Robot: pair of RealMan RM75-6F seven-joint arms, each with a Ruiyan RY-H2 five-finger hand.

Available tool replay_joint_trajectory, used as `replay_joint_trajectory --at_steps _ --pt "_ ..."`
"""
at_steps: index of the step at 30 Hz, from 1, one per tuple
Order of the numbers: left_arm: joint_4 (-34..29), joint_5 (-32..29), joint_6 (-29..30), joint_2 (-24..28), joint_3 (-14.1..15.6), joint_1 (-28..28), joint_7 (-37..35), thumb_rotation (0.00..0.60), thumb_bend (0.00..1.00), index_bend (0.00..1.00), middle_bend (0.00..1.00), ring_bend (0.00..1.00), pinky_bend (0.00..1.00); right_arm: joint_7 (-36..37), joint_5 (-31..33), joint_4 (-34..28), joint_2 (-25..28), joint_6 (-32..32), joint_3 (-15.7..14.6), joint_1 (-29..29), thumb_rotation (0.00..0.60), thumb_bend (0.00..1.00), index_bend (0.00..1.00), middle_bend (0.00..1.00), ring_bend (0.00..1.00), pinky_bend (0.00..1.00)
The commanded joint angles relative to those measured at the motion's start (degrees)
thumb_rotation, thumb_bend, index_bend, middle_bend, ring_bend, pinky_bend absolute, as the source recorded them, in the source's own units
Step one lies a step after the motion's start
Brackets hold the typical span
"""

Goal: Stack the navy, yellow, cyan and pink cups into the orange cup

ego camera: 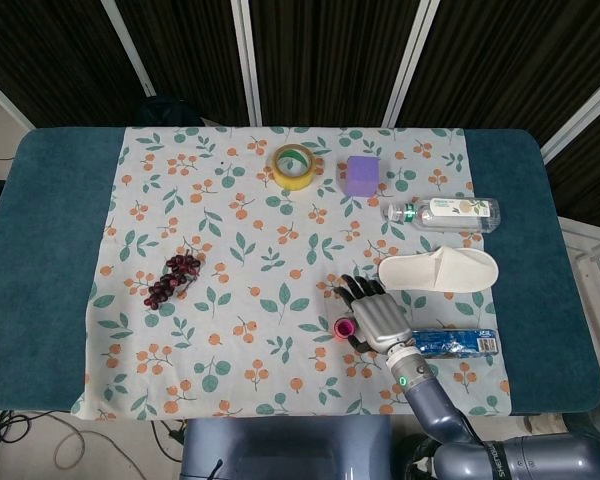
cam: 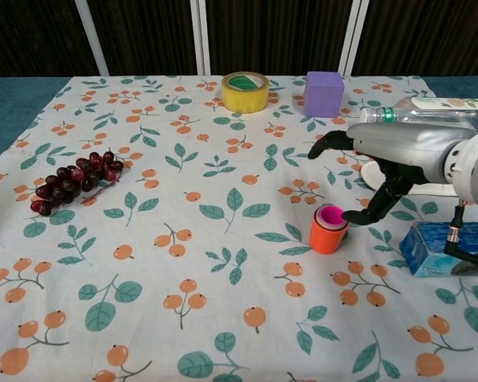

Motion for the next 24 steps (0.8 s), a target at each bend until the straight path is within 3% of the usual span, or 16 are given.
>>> replay_joint_trajectory --at_steps 1,5,8,12,18,21,24 --pt "0.0 0.0 0.0 0.0 0.0 0.0 0.0 0.600 0.77 0.15 0.01 0.00 0.00 0.1 0.0 -0.6 0.4 0.3 0.2 -0.1 0.600 0.40 0.04 0.00 0.03 0.12" --pt "0.1 0.1 0.1 0.0 0.0 0.0 -0.1 0.600 0.77 0.15 0.01 0.00 0.00 0.1 -0.1 -2.3 2.5 2.3 1.4 -0.5 0.600 0.40 0.02 0.00 0.00 0.10" --pt "0.1 0.1 0.1 0.1 0.0 0.1 -0.3 0.600 0.77 0.15 0.01 0.00 0.00 -0.5 -1.7 -4.2 5.2 7.2 2.6 -1.7 0.600 0.40 0.00 0.00 0.00 0.08" --pt "0.1 0.2 0.0 0.0 0.0 0.0 -0.3 0.600 0.77 0.15 0.01 0.00 0.00 -0.3 -6.9 -6.6 8.4 14.3 2.2 -4.9 0.600 0.40 0.00 0.00 0.00 0.04" --pt "-0.1 0.5 0.3 0.0 0.1 0.1 -0.2 0.600 0.77 0.15 0.01 0.00 0.00 3.8 -20.3 -8.0 13.0 25.5 -4.8 -14.4 0.600 0.40 0.00 0.00 0.00 0.01" --pt "-0.2 0.8 0.6 -0.1 0.1 0.1 -0.1 0.600 0.77 0.15 0.01 0.00 0.00 8.5 -30.4 -4.8 13.9 30.3 -10.7 -20.5 0.600 0.40 0.00 0.00 0.00 0.00" --pt "-0.3 1.0 0.7 -0.1 0.2 0.1 -0.1 0.600 0.77 0.15 0.01 0.00 0.00 12.7 -36.3 -0.4 13.6 33.9 -13.6 -24.8 0.600 0.40 0.00 0.00 0.00 0.00"
